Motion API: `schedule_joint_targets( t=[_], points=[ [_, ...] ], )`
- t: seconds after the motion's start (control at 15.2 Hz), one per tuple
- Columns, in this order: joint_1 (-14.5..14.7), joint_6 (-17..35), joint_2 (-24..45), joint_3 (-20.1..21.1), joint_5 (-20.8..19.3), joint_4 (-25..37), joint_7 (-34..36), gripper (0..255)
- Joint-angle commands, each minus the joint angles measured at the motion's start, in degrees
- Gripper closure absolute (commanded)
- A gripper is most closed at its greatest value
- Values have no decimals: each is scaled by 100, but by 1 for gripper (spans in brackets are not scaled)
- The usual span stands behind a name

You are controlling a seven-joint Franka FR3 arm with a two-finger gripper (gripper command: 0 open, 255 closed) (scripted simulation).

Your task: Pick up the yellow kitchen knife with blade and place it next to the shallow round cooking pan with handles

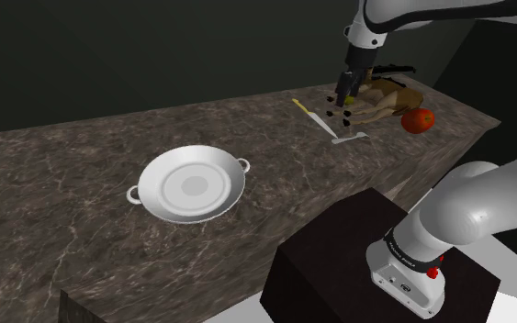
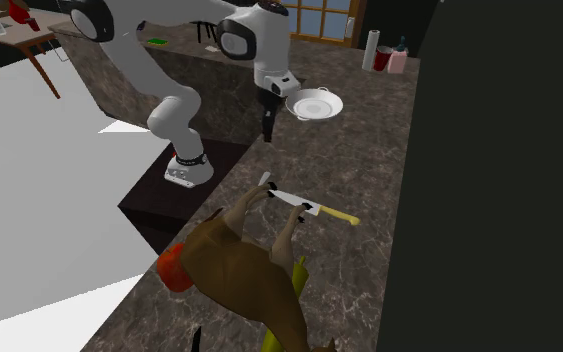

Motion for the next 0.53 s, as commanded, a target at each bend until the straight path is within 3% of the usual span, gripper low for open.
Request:
schedule_joint_targets(
  t=[0.0, 0.46],
  points=[
    [-24, 352, 334, -166, -12, 62, -223, 0],
    [-32, 1377, 1683, -628, 235, 590, -985, 0]
  ],
)
